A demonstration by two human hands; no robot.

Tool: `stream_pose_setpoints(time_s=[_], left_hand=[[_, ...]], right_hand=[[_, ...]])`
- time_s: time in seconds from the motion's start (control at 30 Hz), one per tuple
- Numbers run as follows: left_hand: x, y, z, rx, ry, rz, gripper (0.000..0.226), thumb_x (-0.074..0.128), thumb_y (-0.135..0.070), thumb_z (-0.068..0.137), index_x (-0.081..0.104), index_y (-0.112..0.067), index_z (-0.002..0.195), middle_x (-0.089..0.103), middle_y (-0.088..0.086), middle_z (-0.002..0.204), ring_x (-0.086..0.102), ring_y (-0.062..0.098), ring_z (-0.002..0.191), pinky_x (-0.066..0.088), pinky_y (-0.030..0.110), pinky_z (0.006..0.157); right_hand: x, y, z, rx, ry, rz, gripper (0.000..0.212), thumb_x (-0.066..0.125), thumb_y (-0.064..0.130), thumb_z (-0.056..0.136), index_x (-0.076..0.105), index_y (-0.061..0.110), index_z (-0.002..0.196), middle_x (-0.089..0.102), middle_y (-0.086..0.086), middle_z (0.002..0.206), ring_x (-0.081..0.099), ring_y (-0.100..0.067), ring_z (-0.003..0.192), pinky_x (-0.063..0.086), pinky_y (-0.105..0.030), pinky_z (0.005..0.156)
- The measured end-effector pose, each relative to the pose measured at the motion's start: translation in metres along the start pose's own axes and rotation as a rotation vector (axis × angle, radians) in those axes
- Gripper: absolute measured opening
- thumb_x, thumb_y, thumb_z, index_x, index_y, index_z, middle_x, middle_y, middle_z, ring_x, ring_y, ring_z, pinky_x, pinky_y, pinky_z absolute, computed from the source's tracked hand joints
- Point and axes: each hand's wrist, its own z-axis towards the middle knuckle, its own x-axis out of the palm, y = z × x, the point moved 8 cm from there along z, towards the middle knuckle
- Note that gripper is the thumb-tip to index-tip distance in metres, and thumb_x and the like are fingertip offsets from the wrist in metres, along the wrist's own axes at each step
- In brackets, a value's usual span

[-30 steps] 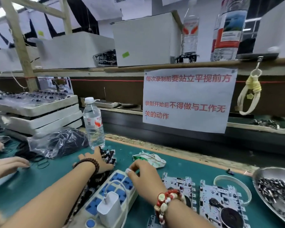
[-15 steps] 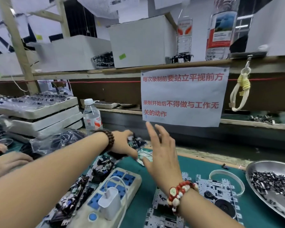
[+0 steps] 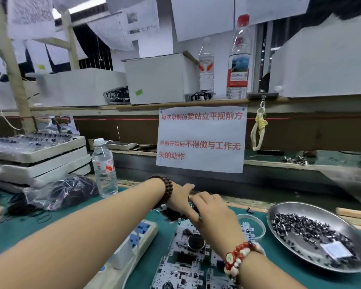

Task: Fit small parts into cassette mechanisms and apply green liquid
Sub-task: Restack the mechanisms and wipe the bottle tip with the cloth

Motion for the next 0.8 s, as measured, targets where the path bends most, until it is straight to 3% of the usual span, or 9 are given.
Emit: stream_pose_setpoints(time_s=[0.13, 0.23, 0.37, 0.47, 0.53, 0.6, 0.67, 0.8], left_hand=[[-0.016, -0.026, -0.017, 0.086, -0.076, -0.035, 0.093, 0.059, -0.058, 0.079, 0.009, -0.024, 0.149, 0.014, 0.000, 0.156, 0.019, 0.020, 0.141, 0.018, 0.036, 0.114], [-0.032, -0.029, -0.032, 0.137, -0.141, -0.323, 0.082, 0.059, -0.054, 0.081, 0.019, -0.026, 0.147, 0.018, -0.004, 0.154, 0.022, 0.018, 0.140, 0.022, 0.036, 0.113], [-0.056, -0.009, -0.045, 0.114, -0.355, -0.336, 0.071, 0.056, -0.051, 0.084, 0.030, -0.022, 0.143, 0.027, -0.002, 0.152, 0.029, 0.017, 0.137, 0.025, 0.033, 0.109], [-0.049, 0.015, -0.046, 0.038, -0.342, -0.336, 0.067, 0.055, -0.048, 0.086, 0.032, -0.019, 0.143, 0.033, 0.000, 0.149, 0.036, 0.018, 0.132, 0.032, 0.031, 0.104], [-0.044, 0.032, -0.047, -0.017, -0.347, -0.311, 0.065, 0.054, -0.046, 0.088, 0.033, -0.018, 0.142, 0.036, 0.002, 0.147, 0.039, 0.018, 0.131, 0.034, 0.028, 0.101], [-0.040, 0.046, -0.049, -0.060, -0.352, -0.287, 0.061, 0.053, -0.045, 0.089, 0.034, -0.018, 0.141, 0.038, 0.002, 0.146, 0.041, 0.018, 0.129, 0.037, 0.027, 0.096], [-0.033, 0.056, -0.050, -0.092, -0.334, -0.268, 0.059, 0.053, -0.044, 0.090, 0.036, -0.019, 0.140, 0.041, 0.002, 0.143, 0.044, 0.018, 0.126, 0.038, 0.025, 0.092], [-0.007, 0.056, -0.040, -0.093, -0.262, -0.203, 0.056, 0.054, -0.044, 0.089, 0.040, -0.018, 0.137, 0.049, 0.002, 0.137, 0.049, 0.018, 0.120, 0.038, 0.026, 0.097]], right_hand=[[-0.011, -0.018, -0.018, 0.115, -0.085, 0.038, 0.027, 0.048, 0.034, 0.093, 0.047, 0.022, 0.117, 0.048, 0.006, 0.119, 0.049, -0.017, 0.105, 0.046, -0.029, 0.079], [-0.008, -0.036, -0.029, 0.317, -0.066, 0.287, 0.025, 0.052, 0.034, 0.090, 0.053, 0.024, 0.113, 0.057, 0.004, 0.111, 0.056, -0.020, 0.101, 0.046, -0.035, 0.081], [0.017, -0.047, -0.045, 0.651, 0.158, 0.752, 0.022, 0.056, 0.040, 0.089, 0.057, 0.018, 0.092, 0.062, 0.000, 0.084, 0.065, -0.021, 0.071, 0.054, -0.039, 0.074], [0.038, -0.039, -0.056, 0.867, 0.344, 1.126, 0.030, 0.058, 0.039, 0.089, 0.054, 0.009, 0.092, 0.060, -0.003, 0.086, 0.056, -0.009, 0.046, 0.054, -0.023, 0.052], [0.049, -0.031, -0.059, 0.945, 0.393, 1.240, 0.040, 0.060, 0.038, 0.089, 0.050, 0.005, 0.110, 0.058, -0.007, 0.106, 0.057, -0.009, 0.048, 0.048, -0.017, 0.042], [0.059, -0.027, -0.059, 1.008, 0.389, 1.309, 0.048, 0.061, 0.034, 0.089, 0.046, 0.002, 0.121, 0.052, -0.012, 0.122, 0.062, -0.015, 0.069, 0.048, -0.017, 0.040], [0.065, -0.024, -0.057, 1.037, 0.397, 1.335, 0.045, 0.060, 0.029, 0.090, 0.048, 0.000, 0.121, 0.053, -0.014, 0.121, 0.063, -0.022, 0.088, 0.051, -0.019, 0.041], [0.065, -0.024, -0.052, 1.061, 0.392, 1.329, 0.031, 0.055, 0.025, 0.093, 0.053, 0.000, 0.112, 0.061, -0.015, 0.107, 0.065, -0.018, 0.068, 0.053, -0.024, 0.042]])
